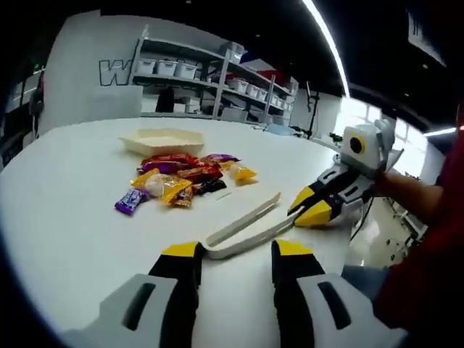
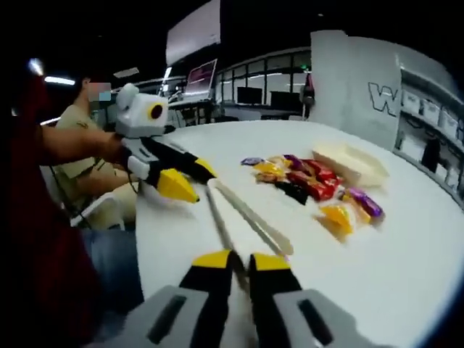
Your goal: Place the target food into the container with the food tongs after gripping and lifting it, then release it inside without dropping or visibly crushing the food.
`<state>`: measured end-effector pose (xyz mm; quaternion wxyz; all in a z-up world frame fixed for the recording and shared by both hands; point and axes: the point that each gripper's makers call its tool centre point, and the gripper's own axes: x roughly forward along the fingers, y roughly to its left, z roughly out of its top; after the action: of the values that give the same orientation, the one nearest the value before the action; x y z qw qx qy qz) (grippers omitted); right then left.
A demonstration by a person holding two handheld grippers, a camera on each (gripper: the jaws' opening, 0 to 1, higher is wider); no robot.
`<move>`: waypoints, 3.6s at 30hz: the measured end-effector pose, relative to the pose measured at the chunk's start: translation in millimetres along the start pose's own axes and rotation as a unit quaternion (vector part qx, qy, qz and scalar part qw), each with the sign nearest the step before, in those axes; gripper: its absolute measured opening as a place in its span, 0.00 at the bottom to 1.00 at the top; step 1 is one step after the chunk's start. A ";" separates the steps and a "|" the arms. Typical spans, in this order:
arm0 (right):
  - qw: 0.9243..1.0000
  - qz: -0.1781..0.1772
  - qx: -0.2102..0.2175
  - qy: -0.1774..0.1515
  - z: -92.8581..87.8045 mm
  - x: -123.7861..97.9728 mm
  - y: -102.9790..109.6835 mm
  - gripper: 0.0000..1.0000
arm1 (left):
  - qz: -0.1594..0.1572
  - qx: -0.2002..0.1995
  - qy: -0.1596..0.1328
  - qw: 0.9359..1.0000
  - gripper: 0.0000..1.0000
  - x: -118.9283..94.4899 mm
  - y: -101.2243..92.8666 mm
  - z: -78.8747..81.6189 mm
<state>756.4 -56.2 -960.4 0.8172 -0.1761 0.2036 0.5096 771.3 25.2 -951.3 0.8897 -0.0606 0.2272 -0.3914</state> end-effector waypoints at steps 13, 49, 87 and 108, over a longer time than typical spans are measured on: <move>0.998 0.052 -0.003 -0.044 19.2 -4.7 18.2 0.00 | 0.014 0.051 -0.001 0.999 0.44 -0.7 4.0 -0.8; 0.944 0.253 0.100 -0.186 135.2 -56.4 102.3 0.00 | -0.243 -0.066 -0.177 0.951 0.45 -56.4 -109.3 111.4; 0.949 0.269 0.043 -0.157 148.1 -70.6 113.5 0.00 | -0.295 -0.040 -0.167 0.940 0.30 -67.4 -136.6 110.3; 0.961 0.205 0.045 -0.182 155.2 -66.0 87.3 0.01 | -0.256 -0.094 -0.193 0.942 0.26 -76.3 -109.8 125.3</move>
<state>675.0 6.9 -800.9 0.7257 0.0018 0.1059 0.6799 709.4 -3.7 -781.3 0.7764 -0.2746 0.0633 -0.5637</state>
